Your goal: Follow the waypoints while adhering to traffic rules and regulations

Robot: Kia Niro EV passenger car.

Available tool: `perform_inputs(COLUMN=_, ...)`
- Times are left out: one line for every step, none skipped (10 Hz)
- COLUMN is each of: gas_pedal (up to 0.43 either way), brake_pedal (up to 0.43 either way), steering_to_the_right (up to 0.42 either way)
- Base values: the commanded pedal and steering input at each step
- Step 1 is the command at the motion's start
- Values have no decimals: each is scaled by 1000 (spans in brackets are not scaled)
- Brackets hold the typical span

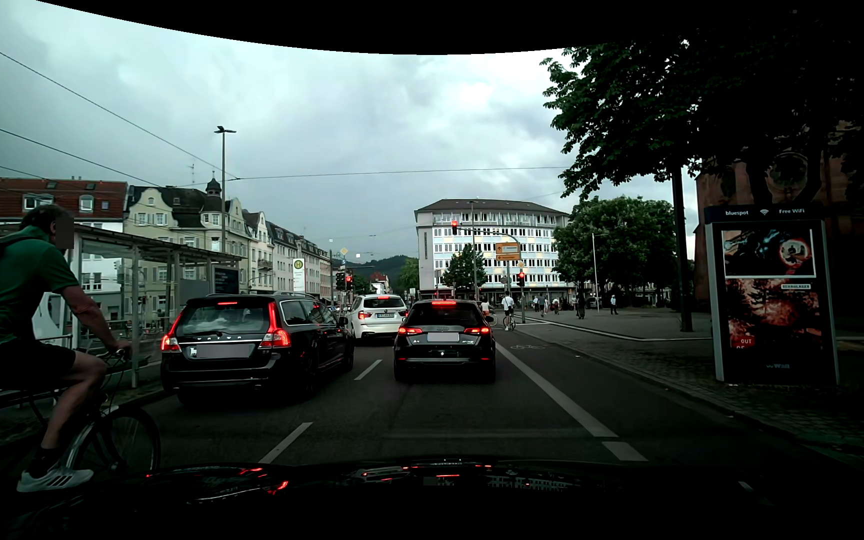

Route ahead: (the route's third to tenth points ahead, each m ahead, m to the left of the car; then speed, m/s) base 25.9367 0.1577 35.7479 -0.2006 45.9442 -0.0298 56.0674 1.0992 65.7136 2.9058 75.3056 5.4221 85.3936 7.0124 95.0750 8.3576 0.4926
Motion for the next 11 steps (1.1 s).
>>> perform_inputs(gas_pedal=0, brake_pedal=0, steering_to_the_right=-2)
perform_inputs(gas_pedal=0, brake_pedal=0, steering_to_the_right=-2)
perform_inputs(gas_pedal=0, brake_pedal=0, steering_to_the_right=-2)
perform_inputs(gas_pedal=0, brake_pedal=0, steering_to_the_right=-2)
perform_inputs(gas_pedal=0, brake_pedal=0, steering_to_the_right=-3)
perform_inputs(gas_pedal=0, brake_pedal=0, steering_to_the_right=-4)
perform_inputs(gas_pedal=0, brake_pedal=0, steering_to_the_right=-5)
perform_inputs(gas_pedal=0, brake_pedal=6, steering_to_the_right=-5)
perform_inputs(gas_pedal=0, brake_pedal=12, steering_to_the_right=-5)
perform_inputs(gas_pedal=0, brake_pedal=37, steering_to_the_right=-5)
perform_inputs(gas_pedal=0, brake_pedal=49, steering_to_the_right=-6)
